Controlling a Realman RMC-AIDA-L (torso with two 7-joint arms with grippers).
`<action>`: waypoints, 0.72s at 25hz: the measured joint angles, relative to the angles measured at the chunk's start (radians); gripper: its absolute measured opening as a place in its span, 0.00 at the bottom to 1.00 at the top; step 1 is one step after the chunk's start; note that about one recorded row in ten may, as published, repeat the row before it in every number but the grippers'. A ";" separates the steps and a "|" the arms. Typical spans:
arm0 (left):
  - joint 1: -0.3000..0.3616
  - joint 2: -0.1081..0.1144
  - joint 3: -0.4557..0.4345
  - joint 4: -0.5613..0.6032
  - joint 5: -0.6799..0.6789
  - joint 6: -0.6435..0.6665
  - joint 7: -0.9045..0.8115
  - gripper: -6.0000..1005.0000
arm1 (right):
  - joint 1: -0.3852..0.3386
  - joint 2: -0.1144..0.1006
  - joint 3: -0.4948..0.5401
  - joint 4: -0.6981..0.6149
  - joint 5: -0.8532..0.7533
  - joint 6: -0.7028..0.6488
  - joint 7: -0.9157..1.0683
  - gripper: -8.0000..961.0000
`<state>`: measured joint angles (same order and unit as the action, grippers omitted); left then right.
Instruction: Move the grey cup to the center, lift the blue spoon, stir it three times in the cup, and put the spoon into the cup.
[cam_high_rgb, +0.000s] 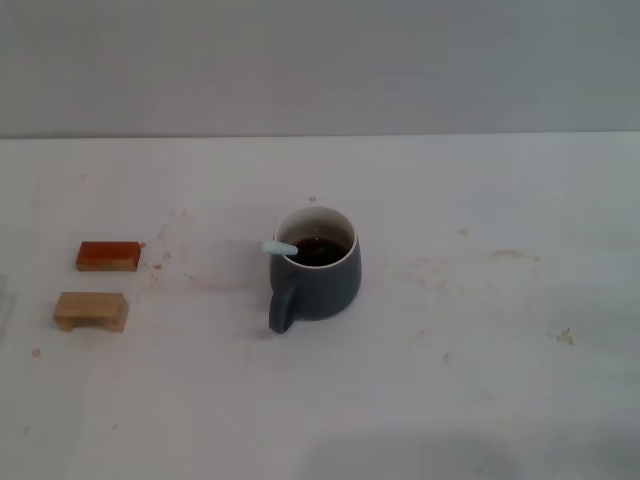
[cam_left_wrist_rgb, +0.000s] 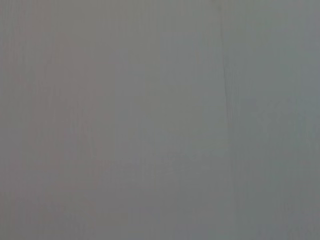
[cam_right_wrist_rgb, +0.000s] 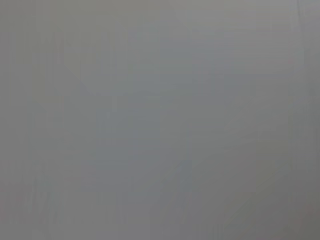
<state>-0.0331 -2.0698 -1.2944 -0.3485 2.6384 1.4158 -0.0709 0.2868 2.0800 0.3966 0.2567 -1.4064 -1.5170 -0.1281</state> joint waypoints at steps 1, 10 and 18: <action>0.000 0.000 0.002 0.002 0.000 0.000 0.000 0.82 | -0.001 0.000 0.000 0.000 0.000 0.000 0.000 0.01; 0.001 0.001 0.004 0.007 0.000 0.000 -0.001 0.81 | -0.008 0.002 -0.003 0.001 0.000 0.000 -0.001 0.01; 0.008 -0.001 0.020 0.011 0.000 0.022 -0.003 0.81 | -0.011 0.002 -0.031 -0.001 0.000 0.000 -0.001 0.01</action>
<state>-0.0255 -2.0705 -1.2744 -0.3373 2.6386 1.4381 -0.0735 0.2754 2.0816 0.3657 0.2557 -1.4064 -1.5171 -0.1289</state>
